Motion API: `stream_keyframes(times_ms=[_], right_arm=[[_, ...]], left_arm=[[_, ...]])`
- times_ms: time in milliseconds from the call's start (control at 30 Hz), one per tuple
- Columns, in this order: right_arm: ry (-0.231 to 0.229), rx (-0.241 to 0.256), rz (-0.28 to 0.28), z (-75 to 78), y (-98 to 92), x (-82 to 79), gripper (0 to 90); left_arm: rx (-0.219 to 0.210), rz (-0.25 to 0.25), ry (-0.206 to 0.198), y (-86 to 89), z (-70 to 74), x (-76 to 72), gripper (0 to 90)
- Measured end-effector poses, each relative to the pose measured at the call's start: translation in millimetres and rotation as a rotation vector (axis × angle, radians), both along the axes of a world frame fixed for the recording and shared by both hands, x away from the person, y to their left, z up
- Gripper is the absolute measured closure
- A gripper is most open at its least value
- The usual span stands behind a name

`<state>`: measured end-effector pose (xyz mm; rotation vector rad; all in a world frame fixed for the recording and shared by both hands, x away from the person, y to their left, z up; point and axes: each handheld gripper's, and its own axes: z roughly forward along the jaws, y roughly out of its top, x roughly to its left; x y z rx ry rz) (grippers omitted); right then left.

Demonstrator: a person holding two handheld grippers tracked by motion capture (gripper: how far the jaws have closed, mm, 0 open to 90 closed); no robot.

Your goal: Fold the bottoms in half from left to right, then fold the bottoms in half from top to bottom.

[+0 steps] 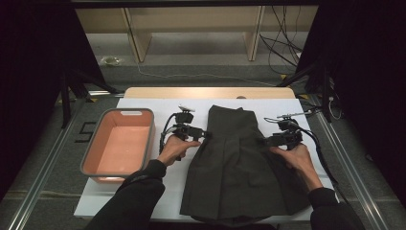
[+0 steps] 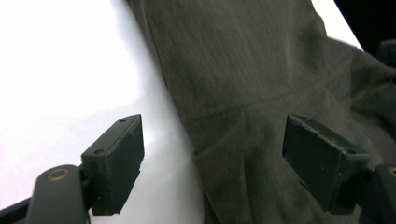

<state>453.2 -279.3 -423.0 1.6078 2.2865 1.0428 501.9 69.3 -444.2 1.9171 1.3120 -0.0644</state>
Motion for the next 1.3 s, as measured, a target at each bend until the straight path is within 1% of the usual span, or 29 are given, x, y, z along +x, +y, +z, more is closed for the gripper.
stream_keyframes(times_ms=[67, 133, 233, 333, 367, 567, 667, 700, 800, 933, 1000, 1033, 1067, 1100, 1167, 1200, 1267, 1300], right_arm=[[0.001, -0.001, -0.002, 0.2, 0.4, -0.5, 18.7], [0.002, -0.003, -0.002, 0.0, 0.5, -0.9, 18.6], [0.002, -0.002, -0.001, 0.0, 0.5, -0.8, 18.6], [0.002, -0.006, 0.001, -0.5, 1.0, -0.9, 18.4], [0.003, -0.008, 0.002, -0.6, 1.0, -0.8, 18.3], [-0.001, -0.006, -0.003, 0.2, -0.6, -0.6, 18.1], [0.0, -0.006, -0.004, 0.1, -0.4, -0.6, 18.0], [-0.001, -0.006, -0.002, 0.2, -0.3, -0.6, 18.0], [0.0, -0.011, -0.002, 0.0, -0.7, -0.1, 18.0], [-0.004, -0.008, 0.001, 1.0, -1.6, -0.4, 18.0], [-0.004, -0.011, 0.0, 1.6, -2.7, 0.0, 18.0], [-0.006, -0.013, -0.003, 1.7, -3.3, 0.4, 18.0], [-0.005, -0.012, -0.003, 1.9, -3.4, 0.9, 18.0], [-0.004, -0.016, -0.003, 2.0, -3.2, 1.8, 18.0], [-0.001, -0.017, -0.007, 2.3, -2.5, 4.1, 18.0], [-0.004, -0.028, -0.003, 2.3, -1.6, 5.8, 18.0], [-0.007, -0.057, 0.002, 3.0, 1.6, 9.7, 18.0], [-0.008, -0.061, 0.003, 3.7, 3.2, 12.2, 18.0]], left_arm=[[0.007, -0.002, -0.001, -1.2, 0.2, 2.7, 20.5], [0.024, -0.008, -0.006, -2.8, 0.4, 5.1, 20.2], [0.016, 0.001, -0.001, -5.1, -0.4, 10.0, 20.0], [0.024, 0.011, 0.007, -7.6, -2.5, 15.7, 19.9], [0.019, 0.013, 0.011, -8.5, -2.8, 17.4, 19.9], [0.024, 0.024, 0.016, -13.8, -3.7, 24.4, 19.9], [0.02, 0.018, 0.021, -15.7, -3.7, 26.5, 19.9], [0.013, 0.026, 0.021, -17.9, -3.8, 26.7, 19.9], [0.025, 0.01, 0.029, -23.1, -5.6, 28.9, 19.9], [0.03, 0.006, 0.04, -30.1, -11.2, 34.1, 21.2], [0.03, -0.006, 0.053, -34.0, -15.4, 36.6, 25.4], [0.02, -0.015, 0.063, -36.1, -17.6, 37.6, 28.5], [0.017, -0.026, 0.063, -37.0, -19.5, 38.4, 33.5], [0.004, -0.022, 0.067, -38.0, -20.7, 38.5, 39.0], [-0.019, -0.014, 0.056, -37.9, -20.6, 37.7, 56.8], [-0.031, -0.02, 0.055, -37.3, -20.3, 37.1, 67.0], [-0.044, -0.016, 0.051, -37.8, -18.6, 34.8, 76.5], [-0.043, -0.015, 0.047, -38.6, -17.6, 33.6, 78.8]])
